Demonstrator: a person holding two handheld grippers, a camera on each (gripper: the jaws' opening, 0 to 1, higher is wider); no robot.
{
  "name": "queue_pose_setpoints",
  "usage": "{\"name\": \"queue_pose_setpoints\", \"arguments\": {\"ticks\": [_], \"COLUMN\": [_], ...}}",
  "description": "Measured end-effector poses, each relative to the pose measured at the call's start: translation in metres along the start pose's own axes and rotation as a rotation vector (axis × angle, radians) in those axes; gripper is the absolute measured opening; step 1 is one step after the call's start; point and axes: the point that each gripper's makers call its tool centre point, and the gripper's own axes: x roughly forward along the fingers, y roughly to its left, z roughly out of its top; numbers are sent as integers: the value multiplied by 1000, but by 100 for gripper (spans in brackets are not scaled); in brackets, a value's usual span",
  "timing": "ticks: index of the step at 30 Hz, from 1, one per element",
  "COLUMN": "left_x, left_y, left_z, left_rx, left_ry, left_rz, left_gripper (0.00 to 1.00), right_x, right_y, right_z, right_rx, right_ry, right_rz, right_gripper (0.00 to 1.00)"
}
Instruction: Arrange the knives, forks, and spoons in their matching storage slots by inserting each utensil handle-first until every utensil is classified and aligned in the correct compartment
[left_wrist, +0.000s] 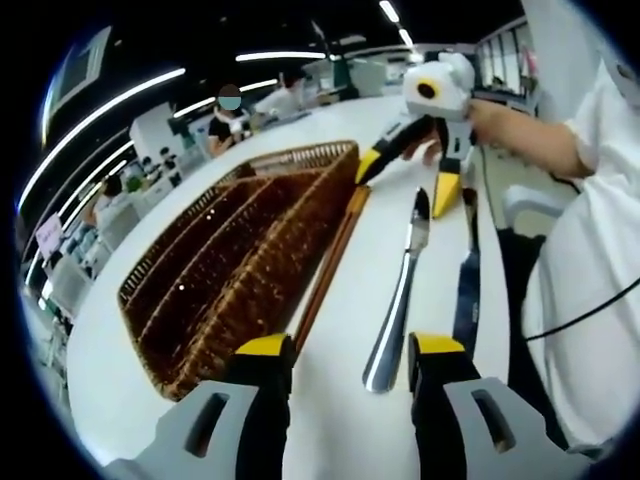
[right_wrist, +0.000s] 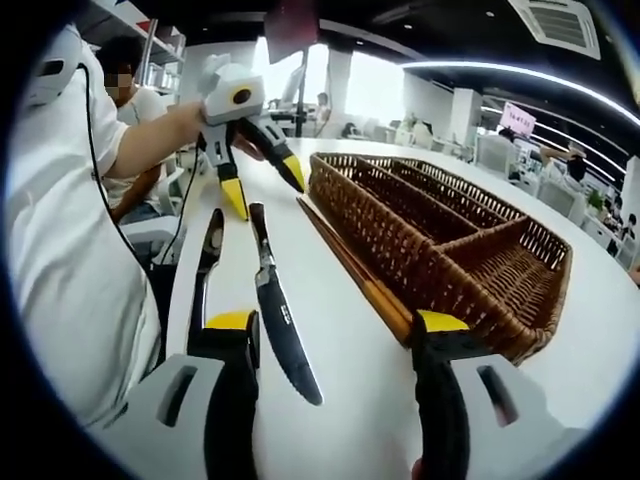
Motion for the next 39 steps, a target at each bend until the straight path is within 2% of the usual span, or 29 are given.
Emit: {"name": "queue_pose_setpoints", "arguments": {"ticks": [8,12,25,39], "left_x": [-3,-2,-1,4], "left_y": [-2,-4,-13,-18], "left_z": [4,4,5,5], "left_rx": [10,14,20,27], "left_ry": [-4,-1,13,31], "left_rz": [-12,-20,-63,-95], "left_gripper": [42,40,32,29], "right_x": [-1,-1,-2,-1], "right_y": [2,5,13,20], "right_z": [3,3,3,3], "right_rx": [-12,-16,-44,-70], "right_ry": [6,15,34,62], "right_rz": [14,30,69,111], "right_gripper": [60,55,50,44]}}
